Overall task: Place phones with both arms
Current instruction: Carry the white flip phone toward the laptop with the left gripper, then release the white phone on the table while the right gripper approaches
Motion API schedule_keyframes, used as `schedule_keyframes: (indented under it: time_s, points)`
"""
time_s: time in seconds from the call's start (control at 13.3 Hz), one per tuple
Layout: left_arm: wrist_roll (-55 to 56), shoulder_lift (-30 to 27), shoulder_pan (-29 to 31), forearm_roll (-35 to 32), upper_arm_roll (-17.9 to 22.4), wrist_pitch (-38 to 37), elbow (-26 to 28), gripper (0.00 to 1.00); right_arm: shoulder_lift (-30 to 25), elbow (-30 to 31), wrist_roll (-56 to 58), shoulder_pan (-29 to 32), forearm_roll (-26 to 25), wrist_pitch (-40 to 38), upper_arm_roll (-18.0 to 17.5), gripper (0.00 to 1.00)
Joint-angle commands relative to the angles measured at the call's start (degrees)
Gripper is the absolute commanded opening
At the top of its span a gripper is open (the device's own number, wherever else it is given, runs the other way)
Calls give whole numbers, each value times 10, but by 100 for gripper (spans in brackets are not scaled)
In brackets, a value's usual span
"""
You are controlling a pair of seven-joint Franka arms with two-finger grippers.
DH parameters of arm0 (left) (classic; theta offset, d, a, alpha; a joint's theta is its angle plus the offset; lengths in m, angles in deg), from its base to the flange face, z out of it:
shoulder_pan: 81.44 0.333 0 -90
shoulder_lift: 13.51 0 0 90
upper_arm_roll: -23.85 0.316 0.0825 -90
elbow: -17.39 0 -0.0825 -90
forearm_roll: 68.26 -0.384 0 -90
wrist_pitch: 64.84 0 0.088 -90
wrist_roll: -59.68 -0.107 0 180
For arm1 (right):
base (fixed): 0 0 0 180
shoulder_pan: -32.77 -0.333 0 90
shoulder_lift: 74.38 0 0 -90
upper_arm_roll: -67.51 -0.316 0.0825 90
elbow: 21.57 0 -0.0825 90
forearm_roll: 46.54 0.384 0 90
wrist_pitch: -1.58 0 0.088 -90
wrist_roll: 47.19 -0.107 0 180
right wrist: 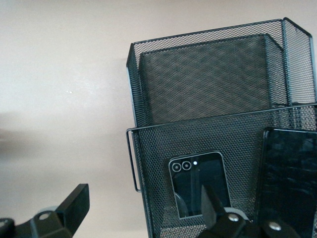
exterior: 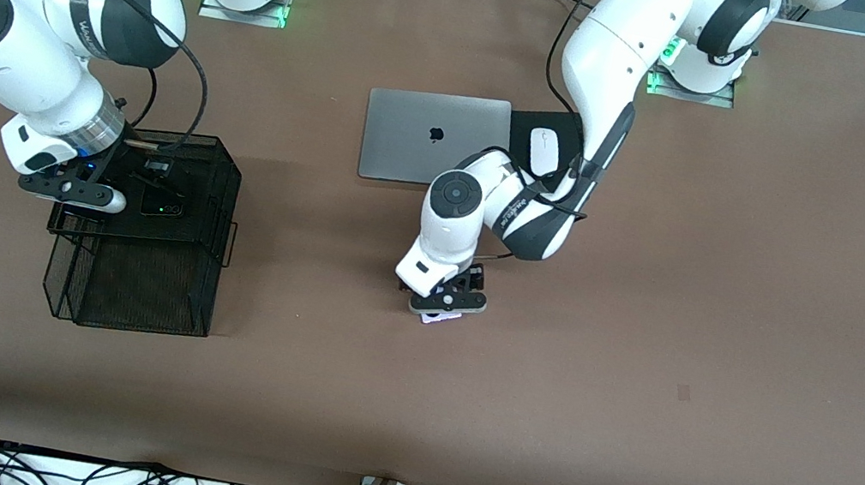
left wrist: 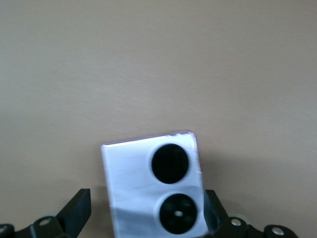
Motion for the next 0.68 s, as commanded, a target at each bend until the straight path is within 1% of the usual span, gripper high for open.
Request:
schedule_keyframes:
  time_s: [0.0, 0.15, 0.23, 0.3, 0.38, 0.45, 0.53, 0.6]
  points:
    - [-18, -38, 31, -7, -1, -73, -6, 100, -6, -8, 12, 0, 13, -10, -3, 99]
    - [-75, -78, 67, 9, -8, -143, -6, 100, -5, -18, 12, -9, 14, -10, -6, 99]
    - [-109, -101, 82, 23, -7, -176, -6, 100, -5, -19, 4, -19, 15, -10, -20, 99]
    - [-148, -119, 100, 32, -6, -206, -4, 100, -2, -34, -5, -25, 15, -9, -33, 100]
    - [-189, -136, 116, 34, -6, -243, 0, 100, 2, -59, -27, -28, 14, -10, -45, 100]
    - [-223, -151, 134, 34, -4, -280, 2, 100, 28, -96, -57, -32, 15, -14, -60, 100]
    - [-256, -166, 154, 33, -4, -309, 6, 100, 57, -143, -88, -32, 15, -33, -78, 100]
    - [-292, -180, 176, 29, -3, -339, 8, 100, 96, -193, -113, -32, 16, -53, -94, 100]
